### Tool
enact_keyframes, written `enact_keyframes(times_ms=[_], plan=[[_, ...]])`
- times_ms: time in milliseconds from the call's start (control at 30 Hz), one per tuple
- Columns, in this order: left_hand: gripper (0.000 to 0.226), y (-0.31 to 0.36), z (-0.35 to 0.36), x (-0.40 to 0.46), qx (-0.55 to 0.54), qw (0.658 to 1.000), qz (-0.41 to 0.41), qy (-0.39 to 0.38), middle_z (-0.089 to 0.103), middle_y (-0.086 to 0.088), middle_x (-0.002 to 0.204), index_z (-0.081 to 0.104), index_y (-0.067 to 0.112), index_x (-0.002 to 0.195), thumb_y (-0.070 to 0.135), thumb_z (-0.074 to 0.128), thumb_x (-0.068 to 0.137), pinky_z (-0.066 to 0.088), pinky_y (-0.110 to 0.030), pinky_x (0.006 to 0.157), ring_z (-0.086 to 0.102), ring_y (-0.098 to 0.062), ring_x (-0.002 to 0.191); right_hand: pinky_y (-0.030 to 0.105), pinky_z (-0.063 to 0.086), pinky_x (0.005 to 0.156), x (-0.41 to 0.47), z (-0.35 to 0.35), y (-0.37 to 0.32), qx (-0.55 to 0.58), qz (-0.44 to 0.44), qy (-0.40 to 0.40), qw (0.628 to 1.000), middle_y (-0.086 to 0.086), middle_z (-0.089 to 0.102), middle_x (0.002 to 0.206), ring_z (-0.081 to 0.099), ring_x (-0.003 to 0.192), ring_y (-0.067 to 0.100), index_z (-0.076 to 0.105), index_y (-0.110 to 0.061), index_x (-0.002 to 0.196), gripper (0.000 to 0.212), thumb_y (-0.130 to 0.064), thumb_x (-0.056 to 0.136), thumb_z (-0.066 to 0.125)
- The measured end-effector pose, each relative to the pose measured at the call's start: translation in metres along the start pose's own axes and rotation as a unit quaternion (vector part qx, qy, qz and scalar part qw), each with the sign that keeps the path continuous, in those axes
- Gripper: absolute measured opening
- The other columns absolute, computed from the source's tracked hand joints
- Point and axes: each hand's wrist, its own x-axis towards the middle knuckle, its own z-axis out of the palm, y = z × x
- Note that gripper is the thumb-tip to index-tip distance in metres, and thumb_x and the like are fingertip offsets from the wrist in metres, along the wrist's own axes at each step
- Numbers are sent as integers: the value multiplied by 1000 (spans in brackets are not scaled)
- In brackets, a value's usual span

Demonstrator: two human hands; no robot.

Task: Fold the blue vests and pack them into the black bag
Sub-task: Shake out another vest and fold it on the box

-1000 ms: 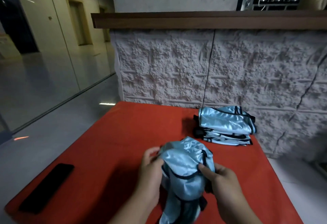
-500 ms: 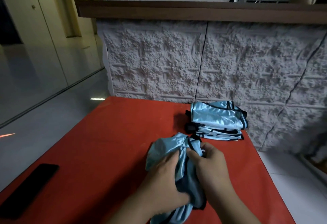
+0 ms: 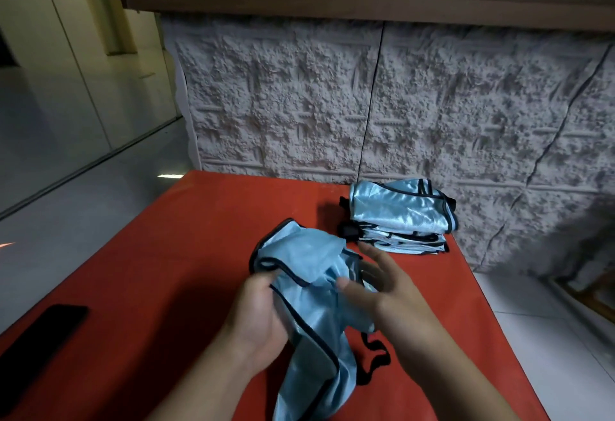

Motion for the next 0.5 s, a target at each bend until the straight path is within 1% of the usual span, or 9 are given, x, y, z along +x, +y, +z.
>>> enact_keyframes(times_ms=[33,100,133,200,233,267,367,433,500], plan=[[50,1,0,1,-10,1000,-8,-9,66,-25,127,65,0,129,30,38,100,52,-51,100,64,-40,119,22,59,82,0,2,3,-40,1,-7,999,-17,71,109,69,95,-7,52,-39,133,67,-17,80,86],[59,5,0,0,-21,999,-21,-26,65,-24,130,64,3,131,45,37,102,54,-49,100,63,-39,122,31,59,86,5,5,12,-154,12,-12,988,-18,72,107,70,96,1,48,-45,137,84,-31,64,88],[61,7,2,-1,-11,999,-25,-31,64,-24,131,63,2,132,47,36,102,53,-49,102,62,-39,124,31,59,80,7,6,16,-220,9,-10,976,-16,74,99,71,89,5,55,-46,130,77,-35,58,82],[56,10,-2,0,41,999,-9,-6,66,-25,128,64,0,130,42,39,103,50,-49,104,63,-39,121,26,46,57,12,2,18,-276,7,19,961,-13,64,63,55,56,9,68,-36,85,30,-30,56,66],[51,12,-7,2,76,996,15,37,68,-25,124,65,0,127,38,43,103,50,-50,104,66,-38,117,26,38,52,13,0,15,-265,12,39,963,-9,53,52,42,50,10,65,-27,69,11,-26,59,64],[46,14,-11,5,109,989,38,96,71,-22,118,68,2,123,37,47,101,51,-52,103,70,-37,110,27,33,51,13,-3,10,-250,10,55,967,-6,46,49,36,49,10,63,-18,64,7,-23,63,68],[37,17,-23,11,150,942,88,288,79,-11,92,74,10,103,43,60,98,59,-42,79,76,-28,85,27,30,50,14,-16,3,-203,-2,65,977,0,48,53,38,50,13,61,-2,67,34,-27,76,83],[32,20,-26,11,129,935,91,316,79,-10,89,75,10,97,41,65,96,57,-37,74,76,-26,81,26,34,50,12,-20,-2,-187,-6,68,980,1,54,54,43,50,13,64,0,71,32,-24,81,82],[32,22,-25,12,107,940,83,312,78,-11,95,74,8,105,38,67,95,57,-38,77,76,-26,83,26,38,50,13,-22,-2,-200,-15,67,977,1,63,56,49,49,12,69,-6,75,20,-21,85,79]])
